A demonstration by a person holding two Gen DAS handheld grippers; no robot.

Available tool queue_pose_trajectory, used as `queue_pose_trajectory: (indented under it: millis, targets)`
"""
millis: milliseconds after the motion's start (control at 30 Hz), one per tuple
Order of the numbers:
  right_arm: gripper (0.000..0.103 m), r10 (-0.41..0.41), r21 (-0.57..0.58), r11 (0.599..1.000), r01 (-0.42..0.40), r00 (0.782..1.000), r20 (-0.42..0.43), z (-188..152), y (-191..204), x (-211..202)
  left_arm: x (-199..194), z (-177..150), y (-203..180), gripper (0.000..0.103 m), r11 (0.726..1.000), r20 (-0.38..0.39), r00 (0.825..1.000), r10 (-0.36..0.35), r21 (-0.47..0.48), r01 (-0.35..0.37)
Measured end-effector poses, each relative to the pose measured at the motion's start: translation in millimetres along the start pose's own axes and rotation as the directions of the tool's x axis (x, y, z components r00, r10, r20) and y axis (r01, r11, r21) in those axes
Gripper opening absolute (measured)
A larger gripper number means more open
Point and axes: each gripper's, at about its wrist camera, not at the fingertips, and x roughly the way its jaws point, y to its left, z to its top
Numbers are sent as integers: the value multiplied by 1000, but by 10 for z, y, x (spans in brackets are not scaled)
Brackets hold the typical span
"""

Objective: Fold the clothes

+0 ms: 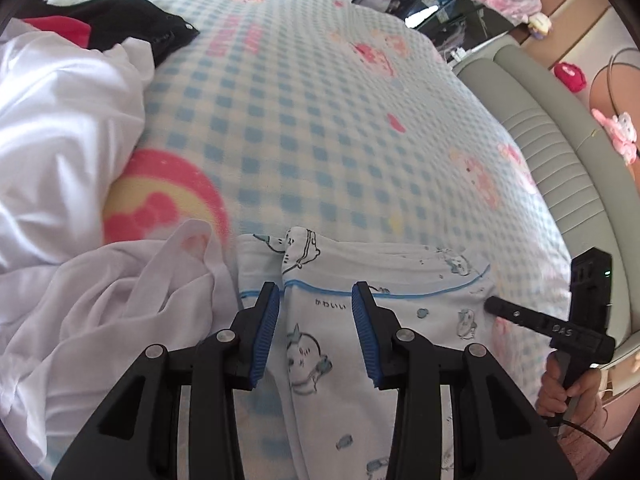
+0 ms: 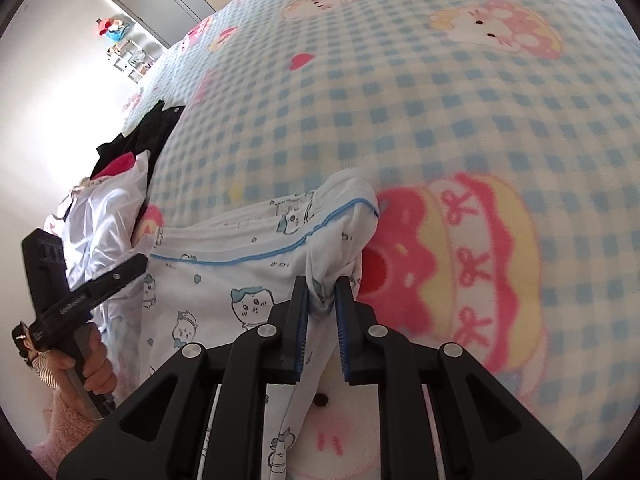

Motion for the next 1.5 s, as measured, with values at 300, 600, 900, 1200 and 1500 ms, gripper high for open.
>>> queue_pose_trajectory:
  millis: [300,600,900,1200,1500]
  targets:
    - [11,41,-31,999,-41,999,17,56,83,10,-200,7,-29,1,999,64,997,44,12,-45]
    - [12,-16,25,1000,18,999,-47,35,-130,282,139,-34,290,5,995,-60,994,94,-40,-96]
    - [24,24,73,997,-27,999,39,137,-336,-166,-231,-43,156,12,994,47,993,105,-8,-105]
    - [24,-54,-68,997,47,994,-99,200,26,317,171,141,-51,16,994,-26,996,86,66,-84]
    - [27,-17,46,999,15,999,51,59,-148,-165,-23,13,-419,17,994,-66,997,-44,99,50]
